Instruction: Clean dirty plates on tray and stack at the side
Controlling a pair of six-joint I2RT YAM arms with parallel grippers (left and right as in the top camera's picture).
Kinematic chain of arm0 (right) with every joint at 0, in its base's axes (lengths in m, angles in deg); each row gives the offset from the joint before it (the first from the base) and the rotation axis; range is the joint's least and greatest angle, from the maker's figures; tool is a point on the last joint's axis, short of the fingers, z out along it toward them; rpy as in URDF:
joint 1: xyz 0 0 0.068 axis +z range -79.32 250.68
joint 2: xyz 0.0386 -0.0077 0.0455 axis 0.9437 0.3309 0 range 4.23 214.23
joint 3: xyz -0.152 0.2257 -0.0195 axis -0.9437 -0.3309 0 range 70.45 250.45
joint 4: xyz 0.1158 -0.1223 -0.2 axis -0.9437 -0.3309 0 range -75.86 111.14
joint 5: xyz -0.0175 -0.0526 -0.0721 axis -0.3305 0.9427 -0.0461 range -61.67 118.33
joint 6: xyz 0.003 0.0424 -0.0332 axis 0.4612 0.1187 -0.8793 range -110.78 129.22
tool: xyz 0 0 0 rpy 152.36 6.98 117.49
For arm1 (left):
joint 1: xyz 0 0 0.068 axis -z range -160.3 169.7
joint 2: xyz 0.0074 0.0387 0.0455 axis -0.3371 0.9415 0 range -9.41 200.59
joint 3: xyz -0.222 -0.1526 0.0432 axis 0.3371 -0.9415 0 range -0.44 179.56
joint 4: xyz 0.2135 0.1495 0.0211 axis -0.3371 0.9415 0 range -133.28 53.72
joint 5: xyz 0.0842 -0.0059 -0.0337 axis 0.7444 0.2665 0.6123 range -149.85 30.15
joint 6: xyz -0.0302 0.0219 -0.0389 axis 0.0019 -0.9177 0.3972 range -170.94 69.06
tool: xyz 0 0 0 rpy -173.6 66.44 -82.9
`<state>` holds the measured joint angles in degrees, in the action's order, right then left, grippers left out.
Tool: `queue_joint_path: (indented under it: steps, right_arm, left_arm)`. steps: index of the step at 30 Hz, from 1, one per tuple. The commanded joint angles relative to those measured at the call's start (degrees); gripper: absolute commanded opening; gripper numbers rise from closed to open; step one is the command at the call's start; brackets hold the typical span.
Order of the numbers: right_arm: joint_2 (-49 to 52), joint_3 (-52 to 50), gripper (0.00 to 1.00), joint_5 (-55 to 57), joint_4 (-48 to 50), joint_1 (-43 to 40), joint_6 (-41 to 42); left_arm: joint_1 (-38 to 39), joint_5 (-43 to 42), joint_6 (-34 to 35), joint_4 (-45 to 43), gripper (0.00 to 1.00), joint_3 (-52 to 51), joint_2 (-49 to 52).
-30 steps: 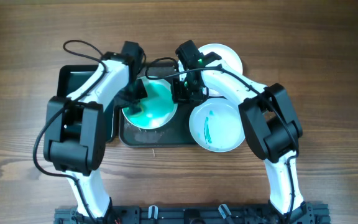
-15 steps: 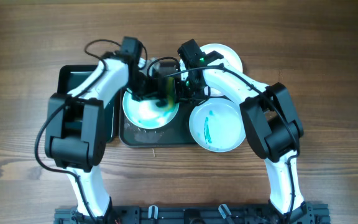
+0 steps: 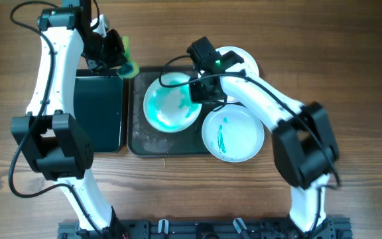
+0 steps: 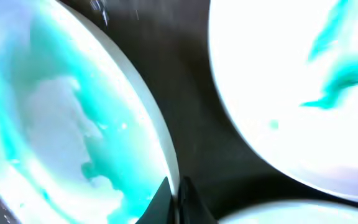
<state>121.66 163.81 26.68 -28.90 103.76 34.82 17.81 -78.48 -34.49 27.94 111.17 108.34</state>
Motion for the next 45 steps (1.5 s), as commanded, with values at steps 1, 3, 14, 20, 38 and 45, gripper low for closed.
queue_joint_path:
  steps: [1,3,14,20,38,45]
  right_arm:
    - [-8.5,0.0,0.04,18.8,-0.2,4.1,-1.6]
    - [-11.2,0.0,0.04,28.8,-1.0,7.0,-1.7]
    - [-12.7,0.0,0.04,57.4,-6.8,16.7,-1.6]
    - [-12.7,0.0,0.04,73.2,-6.6,21.2,-1.6]
    - [-11.7,-0.1,0.04,23.6,-2.9,12.8,11.2]
    - [-3.6,-4.8,0.04,0.0,6.5,3.0,12.1]
  left_arm:
    - [-0.1,1.8,0.5,0.7,0.04,0.5,-0.4]
    - [-0.1,1.8,0.5,0.9,0.04,0.5,-0.4]
    - [-0.1,3.3,0.5,1.1,0.04,0.5,-0.4]
    - [-0.1,3.3,0.5,1.0,0.04,0.5,-0.4]
    - [1.3,3.3,0.8,1.7,0.04,0.5,-0.4]
    - [3.7,5.9,1.0,0.4,0.04,0.5,-0.4]
